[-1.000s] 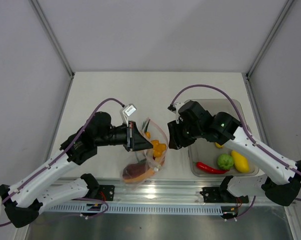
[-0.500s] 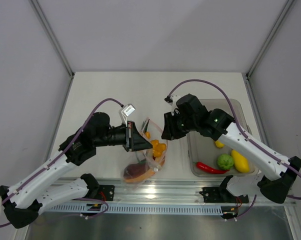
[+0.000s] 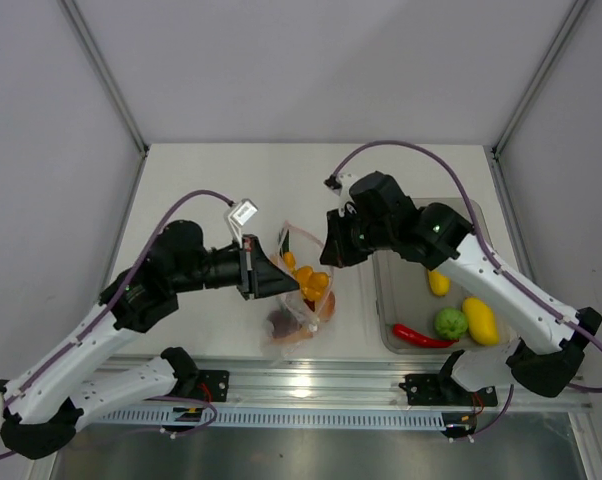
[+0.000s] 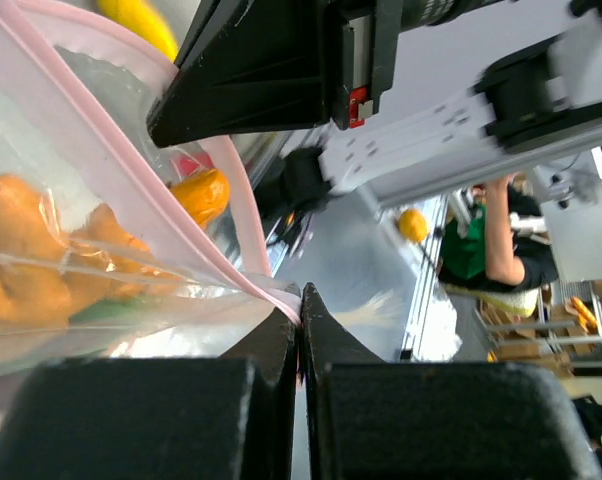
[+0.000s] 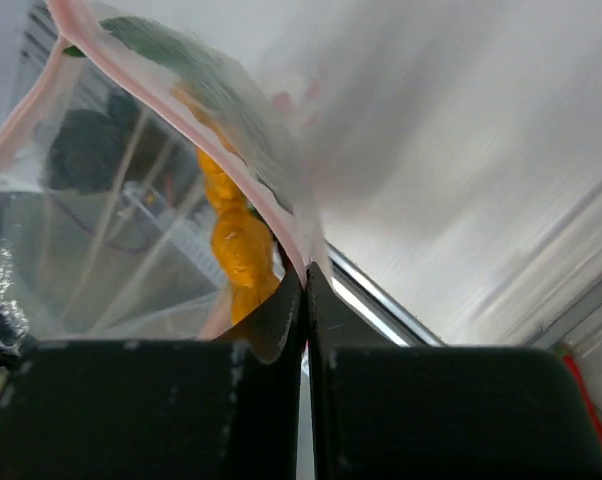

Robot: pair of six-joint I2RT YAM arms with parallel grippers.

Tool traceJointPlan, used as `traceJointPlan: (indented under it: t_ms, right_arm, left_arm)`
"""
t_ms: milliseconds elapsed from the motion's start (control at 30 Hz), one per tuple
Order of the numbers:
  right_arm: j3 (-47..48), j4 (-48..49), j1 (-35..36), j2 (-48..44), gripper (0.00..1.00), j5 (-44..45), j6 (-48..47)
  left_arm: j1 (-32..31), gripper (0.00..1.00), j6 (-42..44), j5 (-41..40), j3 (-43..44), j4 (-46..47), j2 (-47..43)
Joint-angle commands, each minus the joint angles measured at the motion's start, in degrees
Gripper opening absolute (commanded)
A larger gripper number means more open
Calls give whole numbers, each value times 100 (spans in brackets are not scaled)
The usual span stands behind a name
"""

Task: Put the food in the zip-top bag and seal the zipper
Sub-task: Place the fake vegetable in the zipper food storage bag, then pick up the fake fruit from the bin.

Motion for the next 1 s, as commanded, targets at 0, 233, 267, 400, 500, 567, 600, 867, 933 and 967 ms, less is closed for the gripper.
traceJointPlan:
  t_ms: [0,233,267,400,500,567,600,867,933,967]
  right_arm:
    - [1300,-400,236,77,0,262,-48]
    - [420,266,280,6,0,-239,225]
    - [242,450,272,33,0,-248,234]
    - [-42,462,184,243,0,-4,199]
    - [827,-83,306,384,0,383,67]
    - [1589,-399,473,385,0,455,84]
    - [1794,-470,543,376,0,464,163]
    - [813,573,205,146,0,-507,498]
    - [837,418,0,392,0,-766,462]
    - [1116,-192,25,585,0,-340,401]
  left_arm:
    - [0,1,-33,-166,952,-63,-461]
    - [9,1,-243,-738,173,-222,-884]
    - [27,1,-261,-747,-134,-170,-849]
    - [569,1,-516,-362,-735,-64,-665]
    - [844,1,-525,-106,-174,-300,-664]
    - [836,1,-534,26,404,-371,-717]
    - [835,1,-586,105,677,-354,-752]
    - [1036,1,-710,167,13,-212,-798]
    - [1283,1,-849,595,-111,-432,-542]
    - [1258,1,-972,1059,-111,-320,-532]
